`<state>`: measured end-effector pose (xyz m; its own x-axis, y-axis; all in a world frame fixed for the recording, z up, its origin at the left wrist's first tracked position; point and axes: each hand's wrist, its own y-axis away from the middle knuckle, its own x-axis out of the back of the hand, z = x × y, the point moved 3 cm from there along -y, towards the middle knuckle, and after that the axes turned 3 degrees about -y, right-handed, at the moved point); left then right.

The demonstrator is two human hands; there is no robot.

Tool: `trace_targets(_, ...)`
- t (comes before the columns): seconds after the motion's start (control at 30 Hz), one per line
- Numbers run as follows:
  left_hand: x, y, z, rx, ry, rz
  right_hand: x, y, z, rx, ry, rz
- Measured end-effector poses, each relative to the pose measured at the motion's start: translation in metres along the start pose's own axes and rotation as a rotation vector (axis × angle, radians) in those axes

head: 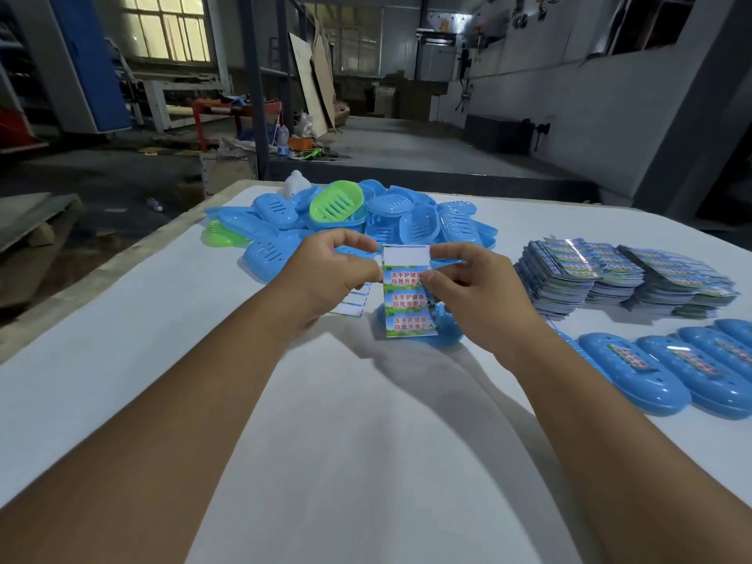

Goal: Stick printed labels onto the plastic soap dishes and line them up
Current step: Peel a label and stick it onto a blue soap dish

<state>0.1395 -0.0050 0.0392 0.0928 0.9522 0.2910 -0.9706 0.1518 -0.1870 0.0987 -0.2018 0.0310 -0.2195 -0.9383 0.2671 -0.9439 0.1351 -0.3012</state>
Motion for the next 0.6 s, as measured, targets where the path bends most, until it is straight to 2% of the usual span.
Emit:
trace_targets(0.13, 0.0, 0.002, 0.001, -0.023, -0.017, -0.018, 0.0, 0.0, 0.001, -0.008, 0.021, 0.011)
trace_targets(0.3, -0.003, 0.005, 0.004, -0.073, 0.001, -0.039, 0.002, 0.001, 0.003, 0.097, 0.276, 0.148)
trace_targets(0.4, -0.006, 0.008, 0.007, -0.094, -0.058, -0.016, 0.006, 0.001, 0.001, 0.101, 0.31, 0.226)
trace_targets(0.6, -0.015, 0.014, 0.014, -0.147, -0.085, -0.013, -0.002, 0.005, -0.003, 0.069, 0.222, 0.081)
